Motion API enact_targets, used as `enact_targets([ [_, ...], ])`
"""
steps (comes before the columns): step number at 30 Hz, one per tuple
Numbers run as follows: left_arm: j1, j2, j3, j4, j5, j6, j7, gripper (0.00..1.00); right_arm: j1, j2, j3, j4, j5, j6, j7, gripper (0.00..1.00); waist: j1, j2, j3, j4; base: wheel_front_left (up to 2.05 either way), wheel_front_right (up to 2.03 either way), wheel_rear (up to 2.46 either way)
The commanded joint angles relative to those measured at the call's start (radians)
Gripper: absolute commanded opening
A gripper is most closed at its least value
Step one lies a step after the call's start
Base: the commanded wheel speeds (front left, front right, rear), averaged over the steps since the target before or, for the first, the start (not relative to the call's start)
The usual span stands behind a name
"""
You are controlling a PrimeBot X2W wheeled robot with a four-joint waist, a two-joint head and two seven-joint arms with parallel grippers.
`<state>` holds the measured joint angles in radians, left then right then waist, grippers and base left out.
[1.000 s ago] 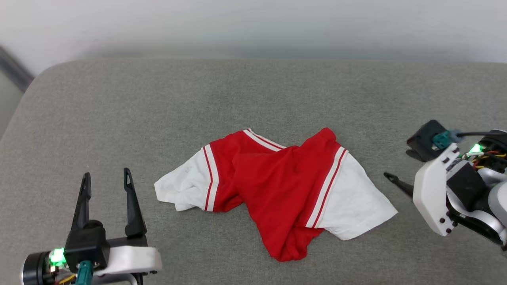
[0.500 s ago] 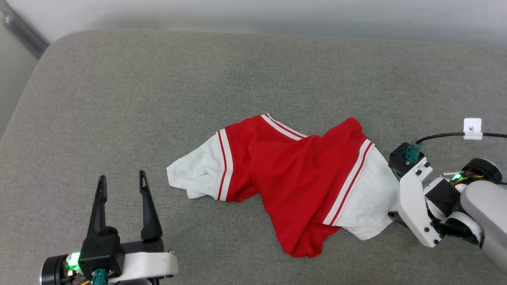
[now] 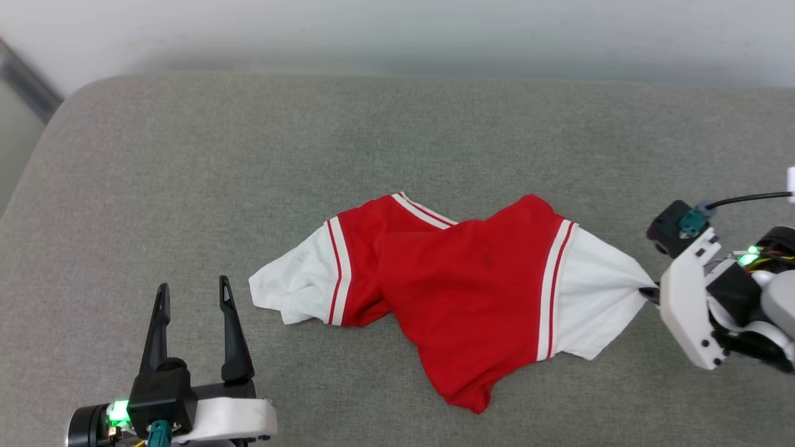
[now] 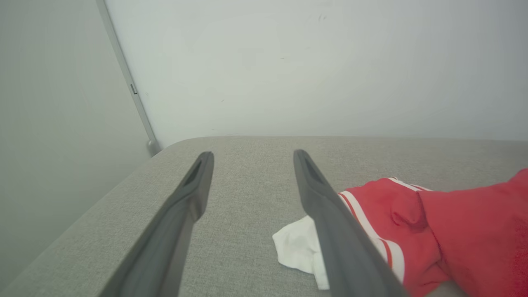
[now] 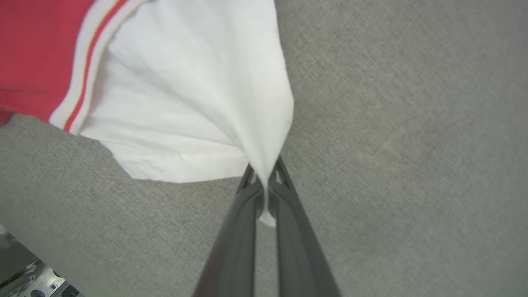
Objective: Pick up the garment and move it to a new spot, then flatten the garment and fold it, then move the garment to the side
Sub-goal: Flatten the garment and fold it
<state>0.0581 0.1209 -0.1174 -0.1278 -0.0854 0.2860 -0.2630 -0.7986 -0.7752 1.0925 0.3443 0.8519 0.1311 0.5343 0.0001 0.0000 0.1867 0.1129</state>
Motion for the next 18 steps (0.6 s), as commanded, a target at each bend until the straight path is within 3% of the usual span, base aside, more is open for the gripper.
enact_targets([
  [1, 0.016, 0.0, 0.007, 0.002, 0.006, -0.005, -0.003, 1.0, -0.006, -0.013, -0.001, -0.011, 0.011, -0.001, -0.01, 0.0, -0.0001, 0.0, -0.018, -0.014, 0.0, 0.0, 0.0],
  [10, 0.039, -0.02, 0.041, 0.007, 0.019, -0.044, -0.003, 1.0, 0.083, -0.207, -0.051, -0.059, 0.097, -0.001, 0.005, 0.0, -0.0001, 0.0, -0.029, -0.04, 0.0, 0.0, 0.0],
  [13, 0.026, -0.024, 0.047, 0.014, 0.023, -0.058, -0.003, 1.0, 0.135, -0.226, -0.069, -0.016, 0.13, -0.001, 0.03, 0.0, -0.0001, 0.0, -0.018, -0.042, 0.0, 0.0, 0.0],
  [18, 0.003, -0.025, 0.053, 0.037, 0.031, -0.084, -0.003, 1.0, 0.208, -0.198, -0.094, 0.073, 0.16, -0.001, 0.034, 0.0, -0.0001, 0.0, -0.011, -0.037, 0.0, 0.0, 0.0],
])
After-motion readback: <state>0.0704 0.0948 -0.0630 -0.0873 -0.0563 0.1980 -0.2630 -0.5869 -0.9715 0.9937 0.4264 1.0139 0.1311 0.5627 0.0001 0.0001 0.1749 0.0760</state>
